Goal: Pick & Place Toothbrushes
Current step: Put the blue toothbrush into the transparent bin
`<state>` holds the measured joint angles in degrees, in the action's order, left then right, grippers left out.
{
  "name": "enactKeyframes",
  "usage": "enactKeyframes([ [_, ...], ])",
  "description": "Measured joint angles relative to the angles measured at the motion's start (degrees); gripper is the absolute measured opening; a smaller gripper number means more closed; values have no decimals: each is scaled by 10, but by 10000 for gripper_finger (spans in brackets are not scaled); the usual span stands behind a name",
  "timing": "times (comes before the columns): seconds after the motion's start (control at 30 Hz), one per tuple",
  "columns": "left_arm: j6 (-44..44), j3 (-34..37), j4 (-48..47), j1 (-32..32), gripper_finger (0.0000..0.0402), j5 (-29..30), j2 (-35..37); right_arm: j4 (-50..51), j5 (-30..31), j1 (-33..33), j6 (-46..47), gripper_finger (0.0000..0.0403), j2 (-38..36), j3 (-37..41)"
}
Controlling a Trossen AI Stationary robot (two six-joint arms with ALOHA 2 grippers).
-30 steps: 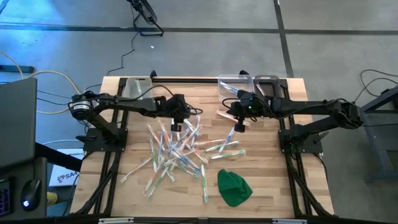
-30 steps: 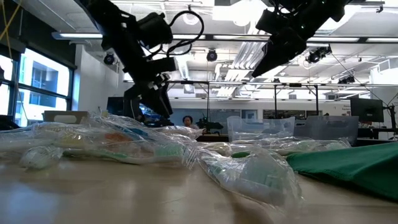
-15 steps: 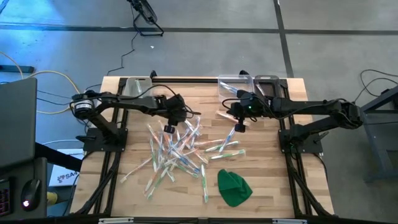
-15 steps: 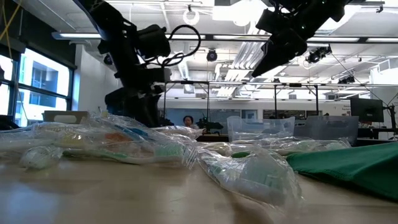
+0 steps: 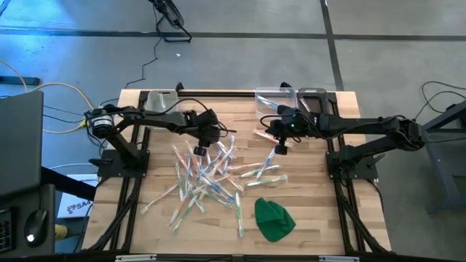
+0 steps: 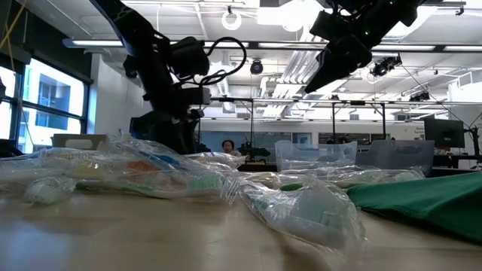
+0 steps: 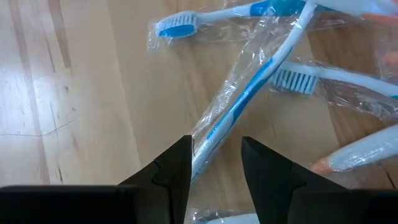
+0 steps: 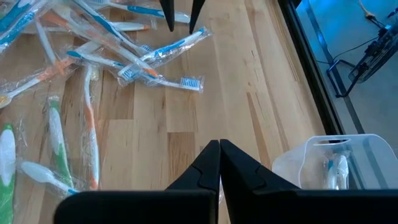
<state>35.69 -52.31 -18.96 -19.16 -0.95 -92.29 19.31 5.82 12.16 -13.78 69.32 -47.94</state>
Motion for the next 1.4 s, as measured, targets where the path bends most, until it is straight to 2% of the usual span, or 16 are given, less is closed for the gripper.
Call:
enactKeyframes([
  [0.7,-14,-2,28,0,132,-17,-60,1,0,0,0,3,0,0],
  [0.83,-14,-2,27,0,108,-19,-60,0,0,0,0,3,0,0],
  [1.13,-14,-1,25,0,18,-42,-61,0,0,0,0,3,0,0],
  [1.4,-14,-1,25,0,27,-41,-59,1,0,0,0,3,0,0],
])
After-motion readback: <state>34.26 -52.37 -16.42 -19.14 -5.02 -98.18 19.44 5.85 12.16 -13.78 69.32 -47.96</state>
